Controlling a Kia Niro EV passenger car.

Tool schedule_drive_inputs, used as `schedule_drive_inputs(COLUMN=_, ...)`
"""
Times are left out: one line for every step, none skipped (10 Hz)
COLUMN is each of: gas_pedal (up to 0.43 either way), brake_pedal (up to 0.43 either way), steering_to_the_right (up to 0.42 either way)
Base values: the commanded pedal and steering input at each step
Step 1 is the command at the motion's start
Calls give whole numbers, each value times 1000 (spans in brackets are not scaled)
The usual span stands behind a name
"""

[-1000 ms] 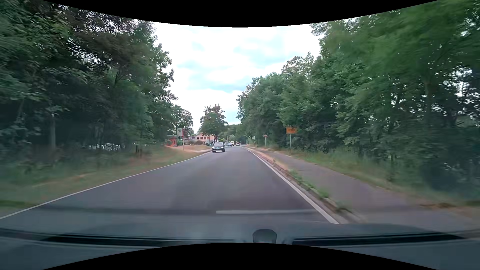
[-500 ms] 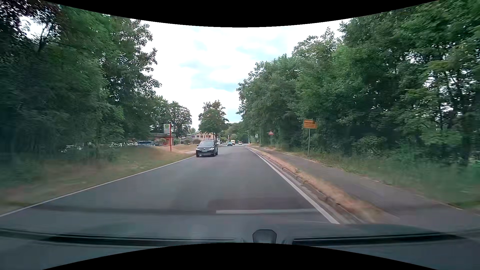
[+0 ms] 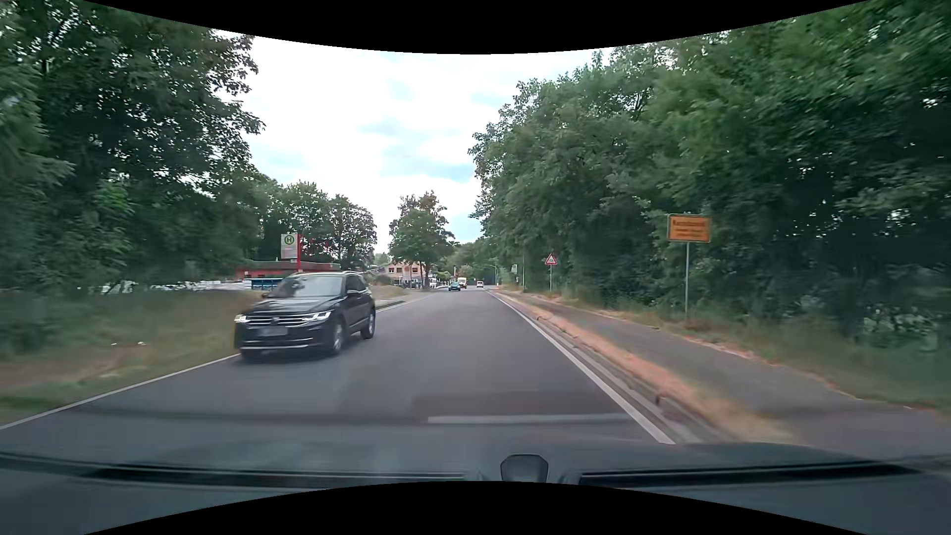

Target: Follow the waypoints while adhering to traffic rules and regulations

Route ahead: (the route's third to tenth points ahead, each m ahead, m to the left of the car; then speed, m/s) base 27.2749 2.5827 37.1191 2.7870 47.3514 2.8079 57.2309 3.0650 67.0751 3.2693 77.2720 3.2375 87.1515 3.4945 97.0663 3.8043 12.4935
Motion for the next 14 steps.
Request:
schedule_drive_inputs(gas_pedal=0, brake_pedal=0, steering_to_the_right=-8)
schedule_drive_inputs(gas_pedal=0, brake_pedal=0, steering_to_the_right=-7)
schedule_drive_inputs(gas_pedal=0, brake_pedal=0, steering_to_the_right=-8)
schedule_drive_inputs(gas_pedal=0, brake_pedal=0, steering_to_the_right=-7)
schedule_drive_inputs(gas_pedal=0, brake_pedal=0, steering_to_the_right=-7)
schedule_drive_inputs(gas_pedal=0, brake_pedal=0, steering_to_the_right=-7)
schedule_drive_inputs(gas_pedal=0, brake_pedal=0, steering_to_the_right=-7)
schedule_drive_inputs(gas_pedal=0, brake_pedal=0, steering_to_the_right=-5)
schedule_drive_inputs(gas_pedal=0, brake_pedal=0, steering_to_the_right=-4)
schedule_drive_inputs(gas_pedal=0, brake_pedal=0, steering_to_the_right=-3)
schedule_drive_inputs(gas_pedal=0, brake_pedal=0, steering_to_the_right=-3)
schedule_drive_inputs(gas_pedal=0, brake_pedal=0, steering_to_the_right=-3)
schedule_drive_inputs(gas_pedal=0, brake_pedal=0, steering_to_the_right=-2)
schedule_drive_inputs(gas_pedal=0, brake_pedal=0, steering_to_the_right=-2)
